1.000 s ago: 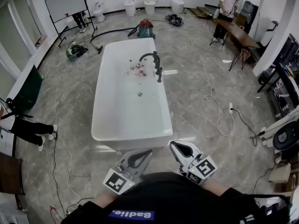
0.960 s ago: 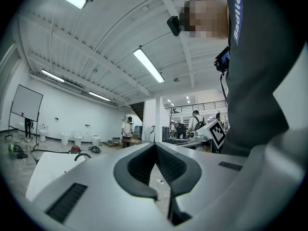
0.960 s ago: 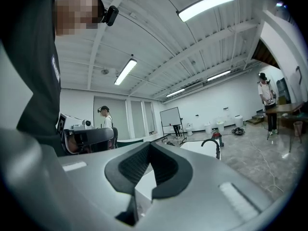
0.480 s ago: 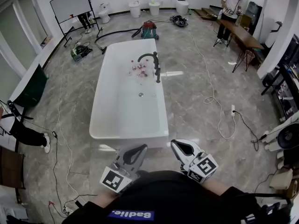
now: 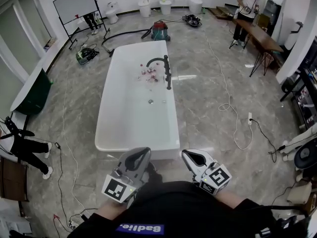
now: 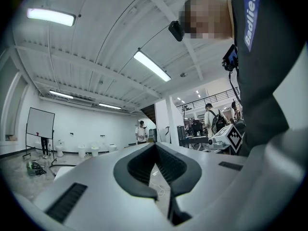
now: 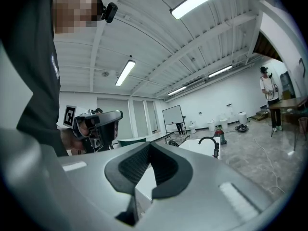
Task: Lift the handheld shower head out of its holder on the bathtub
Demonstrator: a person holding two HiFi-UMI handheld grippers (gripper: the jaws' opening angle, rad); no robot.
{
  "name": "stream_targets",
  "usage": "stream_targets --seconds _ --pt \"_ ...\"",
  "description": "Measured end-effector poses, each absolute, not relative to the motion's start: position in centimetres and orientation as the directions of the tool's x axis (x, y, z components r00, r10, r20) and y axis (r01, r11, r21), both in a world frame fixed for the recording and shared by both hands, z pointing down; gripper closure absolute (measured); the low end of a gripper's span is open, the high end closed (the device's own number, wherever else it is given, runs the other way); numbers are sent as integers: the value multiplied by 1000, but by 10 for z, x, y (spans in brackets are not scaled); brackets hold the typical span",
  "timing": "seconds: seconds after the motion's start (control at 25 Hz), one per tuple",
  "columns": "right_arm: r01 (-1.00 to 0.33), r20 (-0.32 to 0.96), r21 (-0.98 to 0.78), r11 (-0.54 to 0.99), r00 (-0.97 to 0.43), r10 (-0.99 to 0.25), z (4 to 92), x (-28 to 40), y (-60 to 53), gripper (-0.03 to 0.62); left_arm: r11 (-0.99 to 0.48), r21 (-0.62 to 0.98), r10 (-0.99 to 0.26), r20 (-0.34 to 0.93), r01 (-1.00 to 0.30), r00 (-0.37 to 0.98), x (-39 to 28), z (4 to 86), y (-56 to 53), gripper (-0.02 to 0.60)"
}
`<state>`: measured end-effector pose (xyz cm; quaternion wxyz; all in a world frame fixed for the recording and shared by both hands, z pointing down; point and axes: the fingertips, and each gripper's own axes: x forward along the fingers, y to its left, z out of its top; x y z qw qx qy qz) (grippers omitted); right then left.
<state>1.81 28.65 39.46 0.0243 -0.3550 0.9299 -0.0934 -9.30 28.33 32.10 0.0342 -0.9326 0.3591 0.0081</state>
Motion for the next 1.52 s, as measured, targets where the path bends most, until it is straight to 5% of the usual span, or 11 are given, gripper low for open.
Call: stream_targets --seconds 1.04,1.52 --pt "-788 125 -186 587 -612 -781 411 -102 14 592 -844 -29 -534 -48 -535 844 -208 342 -20 577" --pt "-765 117 -179 618 -641 -759 414 -85 -17 592 -826 -57 -557 -68 -560 828 -187 334 -51 577"
